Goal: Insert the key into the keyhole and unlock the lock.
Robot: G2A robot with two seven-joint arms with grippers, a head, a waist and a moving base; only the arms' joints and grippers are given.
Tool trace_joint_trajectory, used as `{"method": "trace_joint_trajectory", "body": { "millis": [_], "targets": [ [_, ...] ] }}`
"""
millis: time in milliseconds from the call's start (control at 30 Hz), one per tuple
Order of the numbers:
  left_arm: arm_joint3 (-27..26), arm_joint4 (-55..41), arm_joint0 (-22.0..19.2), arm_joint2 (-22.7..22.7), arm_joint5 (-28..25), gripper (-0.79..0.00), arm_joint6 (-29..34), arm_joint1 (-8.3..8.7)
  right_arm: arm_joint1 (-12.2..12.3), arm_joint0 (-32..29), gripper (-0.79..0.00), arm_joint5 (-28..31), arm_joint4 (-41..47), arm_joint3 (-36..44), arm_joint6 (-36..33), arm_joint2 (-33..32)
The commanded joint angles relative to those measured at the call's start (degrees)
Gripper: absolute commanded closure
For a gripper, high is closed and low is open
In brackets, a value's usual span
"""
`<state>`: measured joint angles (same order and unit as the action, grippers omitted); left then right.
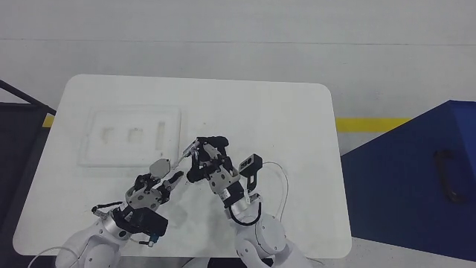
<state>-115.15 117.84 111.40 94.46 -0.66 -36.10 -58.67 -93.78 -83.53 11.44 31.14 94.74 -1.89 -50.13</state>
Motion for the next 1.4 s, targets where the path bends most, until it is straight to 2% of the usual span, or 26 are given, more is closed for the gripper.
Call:
{"method": "trace_joint_trajectory", "body": {
  "millis": [0, 133, 233, 367, 433, 533, 667, 800, 1067, 1167, 1367],
  "targets": [
    [0.32, -2.15, -0.01, 0.37, -0.9, -0.785, -0.44, -0.04, -0.09, 0.02, 0.0, 1.9, -1.66, -0.32, 1.09, 0.22],
    [1.11, -9.52, -0.04, 1.66, -4.74, -0.785, -1.16, -0.14, -0.28, -0.06, 0.0, 7.08, -6.11, -0.87, 3.83, 0.59],
    [1.99, -18.58, -0.42, 2.81, -10.39, -0.785, 0.13, -0.23, -0.45, -0.51, 0.0, 13.95, -13.16, -1.79, 6.98, 1.18],
    [2.57, -28.54, -1.47, 4.94, -15.19, -0.785, 2.81, -0.34, -0.65, -1.17, 0.0, 23.79, -26.16, -4.1, 13.25, 2.03],
    [2.26, -30.37, -1.7, 5.65, -16.98, -0.785, 3.63, -0.33, -0.57, -1.21, 0.0, 27.8, -32.98, -5.57, 16.87, 2.57],
    [1.71, -31.03, -1.56, 6.31, -17.8, -0.785, 3.93, -0.36, -0.65, -1.26, 0.0, 31.87, -48.88, -8.33, 24.26, 2.59],
    [1.13, -30.85, -1.41, 6.44, -18.35, -0.785, 4.12, -0.43, -1.05, -0.08, 0.0, 30.07, -63.73, -14.11, 32.89, 4.19],
    [0.8, -30.41, -1.24, 6.33, -18.22, -0.785, 4.05, -0.55, -1.76, 2.04, 0.0, 26.22, -68.81, -20.41, 36.21, 5.57],
    [0.81, -30.13, -1.05, 6.12, -17.98, -0.785, 3.85, -0.79, -3.28, 5.53, 0.0, 25.21, -71.67, -27.33, 42.43, 7.19],
    [-0.13, -28.61, -1.31, 6.63, -18.39, -0.785, 0.64, -0.75, -3.64, 6.01, 0.0, 25.78, -71.62, -27.89, 43.7, 7.42],
    [-0.2, -28.62, -1.4, 6.62, -18.34, -0.785, 0.8, -0.75, -3.82, 5.92, 0.0, 27.03, -71.92, -27.12, 44.94, 7.48]
  ]
}}
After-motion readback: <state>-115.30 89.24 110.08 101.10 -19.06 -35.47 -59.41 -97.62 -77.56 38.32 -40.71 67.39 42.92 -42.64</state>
